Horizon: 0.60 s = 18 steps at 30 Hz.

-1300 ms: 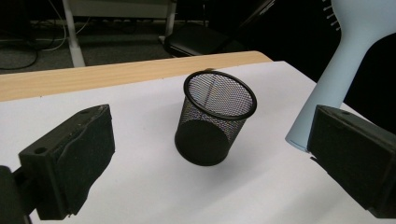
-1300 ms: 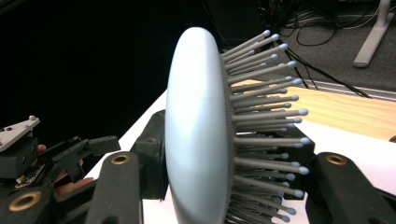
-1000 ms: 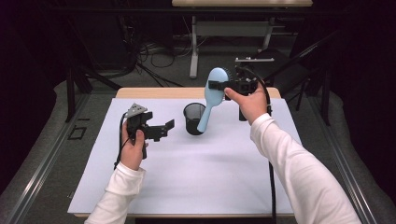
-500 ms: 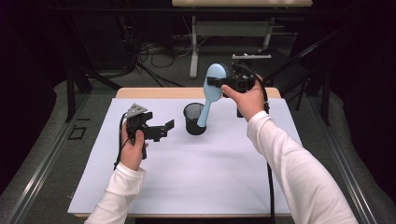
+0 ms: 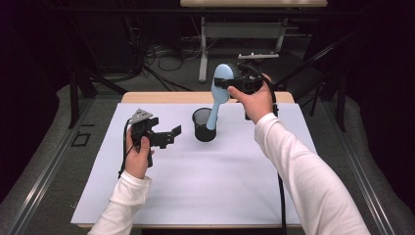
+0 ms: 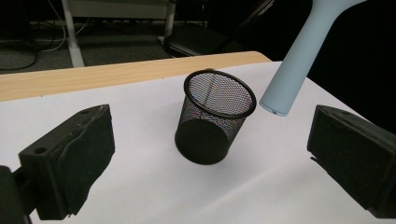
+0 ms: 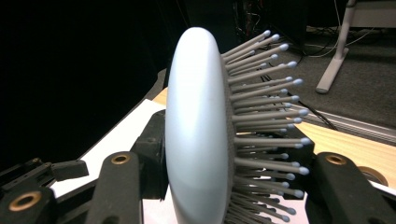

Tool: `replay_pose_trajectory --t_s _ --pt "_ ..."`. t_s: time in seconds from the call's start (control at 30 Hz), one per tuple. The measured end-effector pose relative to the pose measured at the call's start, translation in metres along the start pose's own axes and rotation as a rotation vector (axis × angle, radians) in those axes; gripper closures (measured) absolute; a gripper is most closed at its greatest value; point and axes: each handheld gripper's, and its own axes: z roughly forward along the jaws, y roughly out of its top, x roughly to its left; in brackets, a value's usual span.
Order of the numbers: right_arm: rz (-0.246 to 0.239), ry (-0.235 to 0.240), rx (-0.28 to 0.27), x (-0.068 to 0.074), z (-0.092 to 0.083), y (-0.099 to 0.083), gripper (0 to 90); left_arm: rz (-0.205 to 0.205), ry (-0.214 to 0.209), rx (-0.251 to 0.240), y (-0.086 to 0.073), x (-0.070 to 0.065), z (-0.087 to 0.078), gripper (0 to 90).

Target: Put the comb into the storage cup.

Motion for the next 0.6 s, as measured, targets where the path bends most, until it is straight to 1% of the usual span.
replay_pose_trajectory --t_s 0.6 --pt "-0.008 -0.047 -0.011 0.002 0.02 0.009 47.5 -0.008 -0.006 -0.009 0.001 0.002 -0.003 1.1"
